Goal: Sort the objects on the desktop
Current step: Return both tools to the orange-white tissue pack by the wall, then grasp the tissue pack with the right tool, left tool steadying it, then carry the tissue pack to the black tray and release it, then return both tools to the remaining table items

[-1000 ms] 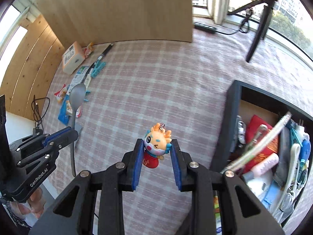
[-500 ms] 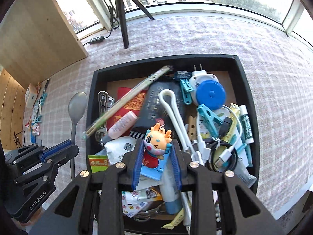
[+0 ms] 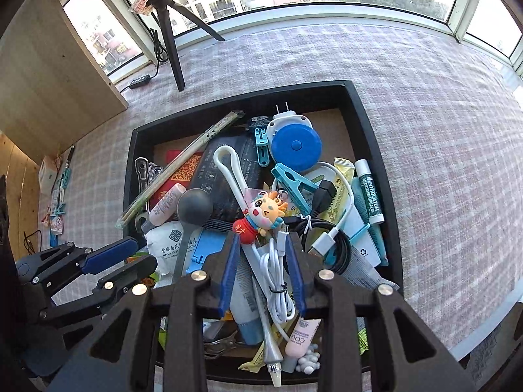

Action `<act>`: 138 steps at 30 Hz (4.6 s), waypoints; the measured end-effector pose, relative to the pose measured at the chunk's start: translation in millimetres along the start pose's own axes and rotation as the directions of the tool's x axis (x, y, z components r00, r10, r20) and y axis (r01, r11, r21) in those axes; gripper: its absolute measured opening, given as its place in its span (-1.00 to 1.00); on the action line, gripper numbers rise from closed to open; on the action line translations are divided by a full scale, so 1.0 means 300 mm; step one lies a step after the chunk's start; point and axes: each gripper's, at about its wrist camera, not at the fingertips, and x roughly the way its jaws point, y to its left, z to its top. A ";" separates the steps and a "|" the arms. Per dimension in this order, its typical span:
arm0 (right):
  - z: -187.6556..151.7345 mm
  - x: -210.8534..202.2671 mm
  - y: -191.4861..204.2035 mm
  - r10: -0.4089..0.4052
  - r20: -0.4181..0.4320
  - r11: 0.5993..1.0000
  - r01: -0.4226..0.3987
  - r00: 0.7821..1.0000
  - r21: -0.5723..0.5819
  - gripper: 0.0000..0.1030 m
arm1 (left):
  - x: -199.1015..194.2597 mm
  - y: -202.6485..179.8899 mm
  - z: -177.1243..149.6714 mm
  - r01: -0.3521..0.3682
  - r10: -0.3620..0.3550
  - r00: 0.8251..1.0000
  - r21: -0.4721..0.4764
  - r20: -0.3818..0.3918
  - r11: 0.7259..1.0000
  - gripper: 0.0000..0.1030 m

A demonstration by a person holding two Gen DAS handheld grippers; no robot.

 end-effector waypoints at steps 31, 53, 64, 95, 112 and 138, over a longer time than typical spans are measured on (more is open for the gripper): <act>0.181 0.193 1.376 0.196 -0.071 0.809 -0.202 0.978 -0.553 -0.44 | -0.447 1.311 -0.351 -0.227 0.326 0.942 -0.572 0.076 0.788 -0.54; 0.343 0.662 2.147 0.217 -0.242 0.685 -0.324 0.946 -0.652 -0.38 | -0.295 1.855 -0.357 -0.117 0.273 0.955 -0.703 0.113 0.701 -0.14; 0.328 0.758 2.215 0.225 -0.266 0.684 -0.346 0.937 -0.642 0.00 | -0.219 1.888 -0.338 -0.071 0.248 0.954 -0.684 0.165 0.726 0.13; 0.203 0.157 1.240 0.273 -0.051 0.858 -0.267 0.961 -0.439 0.03 | -0.321 0.849 -0.134 -0.019 0.107 0.962 -0.327 0.253 0.945 0.07; 0.094 -0.094 0.260 0.107 0.045 0.984 -0.100 0.993 -0.144 0.03 | -0.170 0.018 0.036 0.117 -0.123 0.979 0.043 0.160 0.992 0.07; 0.011 -0.172 0.133 0.091 0.069 0.988 -0.081 0.994 -0.135 0.02 | -0.213 0.133 -0.083 0.007 -0.003 0.991 -0.029 0.130 1.000 -0.06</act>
